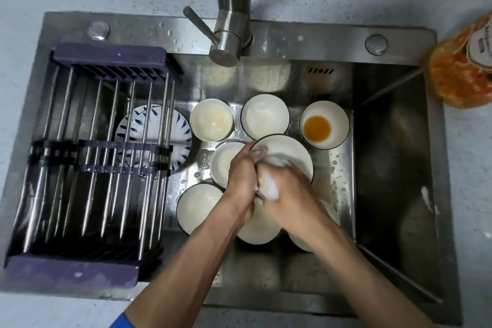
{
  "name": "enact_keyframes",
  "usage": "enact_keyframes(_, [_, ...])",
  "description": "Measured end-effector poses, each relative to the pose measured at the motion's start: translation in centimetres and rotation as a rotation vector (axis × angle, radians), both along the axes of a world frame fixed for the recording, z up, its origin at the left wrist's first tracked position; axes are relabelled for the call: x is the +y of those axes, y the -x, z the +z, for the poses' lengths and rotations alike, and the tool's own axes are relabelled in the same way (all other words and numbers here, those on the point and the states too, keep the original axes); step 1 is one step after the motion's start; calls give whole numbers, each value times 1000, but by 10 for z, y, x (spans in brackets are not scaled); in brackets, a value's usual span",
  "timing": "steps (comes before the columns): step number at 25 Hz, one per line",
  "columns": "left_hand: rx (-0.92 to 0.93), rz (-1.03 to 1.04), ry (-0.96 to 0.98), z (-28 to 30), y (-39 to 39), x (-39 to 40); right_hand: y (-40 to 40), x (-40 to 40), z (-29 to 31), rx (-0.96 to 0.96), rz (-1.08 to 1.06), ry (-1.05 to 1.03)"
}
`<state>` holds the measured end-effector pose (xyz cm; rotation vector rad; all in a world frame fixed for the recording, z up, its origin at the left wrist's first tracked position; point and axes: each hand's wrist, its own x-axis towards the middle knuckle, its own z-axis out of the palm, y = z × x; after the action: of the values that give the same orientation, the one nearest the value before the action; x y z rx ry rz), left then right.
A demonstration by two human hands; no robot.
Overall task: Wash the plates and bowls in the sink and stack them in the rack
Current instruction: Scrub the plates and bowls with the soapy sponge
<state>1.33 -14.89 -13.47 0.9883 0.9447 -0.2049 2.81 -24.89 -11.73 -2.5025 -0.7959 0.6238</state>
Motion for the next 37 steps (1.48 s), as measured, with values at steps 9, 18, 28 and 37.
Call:
enact_keyframes(9, [191, 69, 64, 9, 0, 19, 0, -6, 18, 27, 322, 34])
enact_keyframes(18, [-119, 82, 496, 5, 27, 17, -19, -33, 23, 1168, -636, -849])
enact_keyframes(28, [-225, -153, 97, 19, 15, -8, -35, -33, -21, 560, -1319, -697])
enact_keyframes(37, [-294, -238, 5, -9, -16, -55, -16, -76, -4, -10, -403, -515])
